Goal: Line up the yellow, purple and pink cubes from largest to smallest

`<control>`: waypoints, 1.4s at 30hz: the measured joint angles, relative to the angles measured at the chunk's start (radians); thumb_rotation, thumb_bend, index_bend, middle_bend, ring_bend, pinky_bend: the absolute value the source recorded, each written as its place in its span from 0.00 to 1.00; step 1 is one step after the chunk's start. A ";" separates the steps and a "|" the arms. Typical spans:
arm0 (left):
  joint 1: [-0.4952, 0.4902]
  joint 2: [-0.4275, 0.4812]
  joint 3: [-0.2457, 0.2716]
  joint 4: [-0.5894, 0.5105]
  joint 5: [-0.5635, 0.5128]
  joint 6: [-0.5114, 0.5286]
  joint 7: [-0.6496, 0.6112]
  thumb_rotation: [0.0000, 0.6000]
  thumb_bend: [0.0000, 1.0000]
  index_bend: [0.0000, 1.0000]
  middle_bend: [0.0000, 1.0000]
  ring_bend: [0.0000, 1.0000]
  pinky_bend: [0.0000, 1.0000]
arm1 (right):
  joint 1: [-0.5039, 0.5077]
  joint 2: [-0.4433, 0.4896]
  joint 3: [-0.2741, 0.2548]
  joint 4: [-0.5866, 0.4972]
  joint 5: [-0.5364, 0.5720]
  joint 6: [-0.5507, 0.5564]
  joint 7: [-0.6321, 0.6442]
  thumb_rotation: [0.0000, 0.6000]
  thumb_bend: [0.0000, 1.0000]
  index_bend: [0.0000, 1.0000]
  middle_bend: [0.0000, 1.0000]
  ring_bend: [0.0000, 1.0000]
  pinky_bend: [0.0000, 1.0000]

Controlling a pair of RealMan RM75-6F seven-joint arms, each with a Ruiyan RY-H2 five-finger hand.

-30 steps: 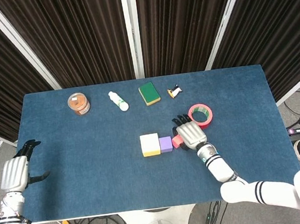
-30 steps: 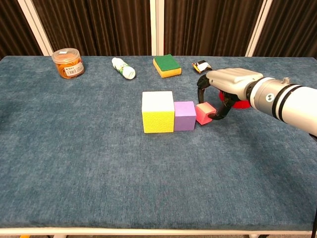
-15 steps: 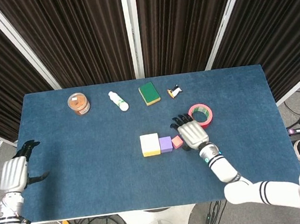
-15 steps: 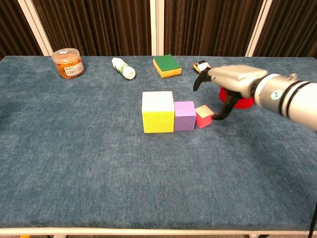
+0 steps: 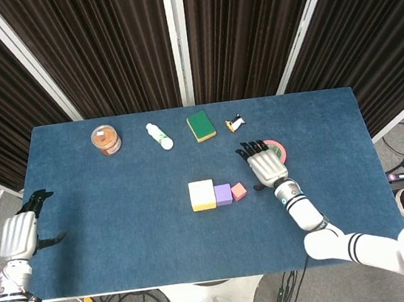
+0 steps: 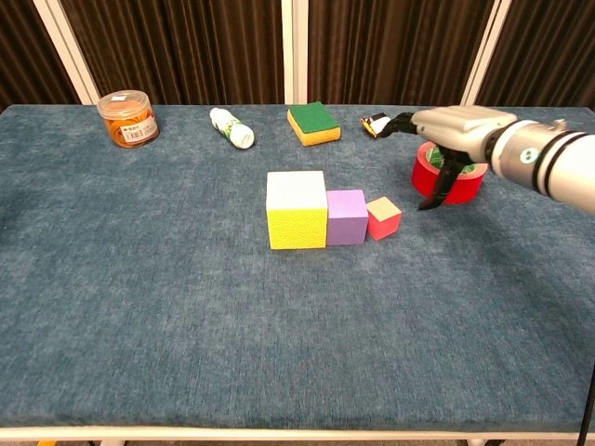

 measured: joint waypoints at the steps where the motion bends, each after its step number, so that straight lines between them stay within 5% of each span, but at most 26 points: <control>1: 0.000 0.000 0.000 0.000 -0.001 0.000 0.001 1.00 0.06 0.24 0.24 0.29 0.44 | 0.004 -0.012 0.001 0.016 -0.006 -0.006 0.011 1.00 0.00 0.09 0.01 0.00 0.00; 13: 0.001 -0.001 0.000 0.003 -0.002 -0.001 -0.001 1.00 0.06 0.24 0.24 0.29 0.44 | 0.013 -0.058 0.004 0.054 -0.066 -0.025 0.085 1.00 0.00 0.08 0.00 0.00 0.00; 42: 0.004 -0.004 -0.002 0.015 0.000 0.002 -0.009 1.00 0.06 0.24 0.24 0.29 0.44 | 0.010 -0.050 0.001 0.010 -0.044 -0.003 0.029 1.00 0.00 0.06 0.00 0.00 0.00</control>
